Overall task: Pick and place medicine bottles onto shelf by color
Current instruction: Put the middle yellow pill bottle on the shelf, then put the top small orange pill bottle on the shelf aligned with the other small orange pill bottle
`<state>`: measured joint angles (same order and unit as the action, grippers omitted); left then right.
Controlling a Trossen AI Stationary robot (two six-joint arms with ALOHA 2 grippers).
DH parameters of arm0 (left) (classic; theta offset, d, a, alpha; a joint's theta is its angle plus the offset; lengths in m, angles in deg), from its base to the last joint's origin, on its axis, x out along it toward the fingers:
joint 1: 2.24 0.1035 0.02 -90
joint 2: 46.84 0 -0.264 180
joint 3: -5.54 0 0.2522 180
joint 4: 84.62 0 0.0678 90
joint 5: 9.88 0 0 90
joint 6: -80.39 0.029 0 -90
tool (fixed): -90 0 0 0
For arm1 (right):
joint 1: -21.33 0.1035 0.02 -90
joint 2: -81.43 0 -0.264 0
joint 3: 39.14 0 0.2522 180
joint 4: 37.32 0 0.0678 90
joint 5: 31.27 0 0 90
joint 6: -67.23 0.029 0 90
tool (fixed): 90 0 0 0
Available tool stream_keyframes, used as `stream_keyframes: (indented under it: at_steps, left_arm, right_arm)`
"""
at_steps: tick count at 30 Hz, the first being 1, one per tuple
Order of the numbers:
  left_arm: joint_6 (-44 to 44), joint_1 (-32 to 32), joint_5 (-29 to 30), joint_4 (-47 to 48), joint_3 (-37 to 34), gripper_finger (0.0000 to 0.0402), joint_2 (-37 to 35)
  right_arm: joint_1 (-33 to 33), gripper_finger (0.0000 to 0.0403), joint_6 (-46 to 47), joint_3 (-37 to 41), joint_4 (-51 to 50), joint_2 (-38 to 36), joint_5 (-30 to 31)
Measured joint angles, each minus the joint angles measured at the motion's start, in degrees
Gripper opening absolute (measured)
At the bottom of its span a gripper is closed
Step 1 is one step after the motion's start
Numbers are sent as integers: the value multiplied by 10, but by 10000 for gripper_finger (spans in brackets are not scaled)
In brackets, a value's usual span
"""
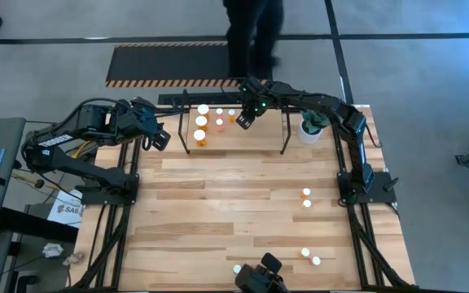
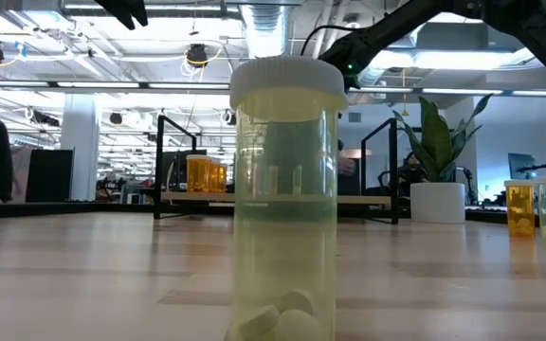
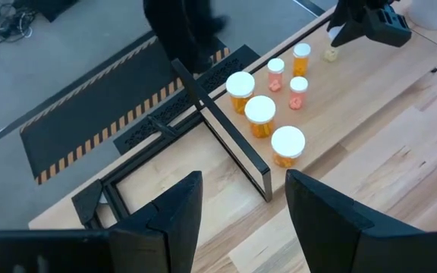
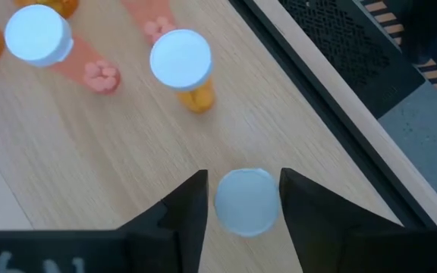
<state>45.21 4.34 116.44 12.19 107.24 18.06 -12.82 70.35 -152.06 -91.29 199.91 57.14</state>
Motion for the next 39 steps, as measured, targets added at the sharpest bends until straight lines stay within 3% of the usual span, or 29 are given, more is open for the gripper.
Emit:
stream_keyframes:
  at_steps: [15,22,26,35,39]
  left_arm:
    - [0,0,0,0,0,178,0]
    - [0,0,-1,0,0,178,0]
    - [12,0,-1,0,0,178,0]
    - [29,0,-5,2,0,178,0]
    - [40,0,-19,3,0,178,0]
  right_arm:
    - [-5,239,11,0,-34,-30,0]
    - [-5,240,34,0,-137,-73,-4]
    - [6,240,57,0,-216,-108,-41]
    - [115,240,138,0,-256,-218,-49]
    - [193,240,217,0,-346,-238,-38]
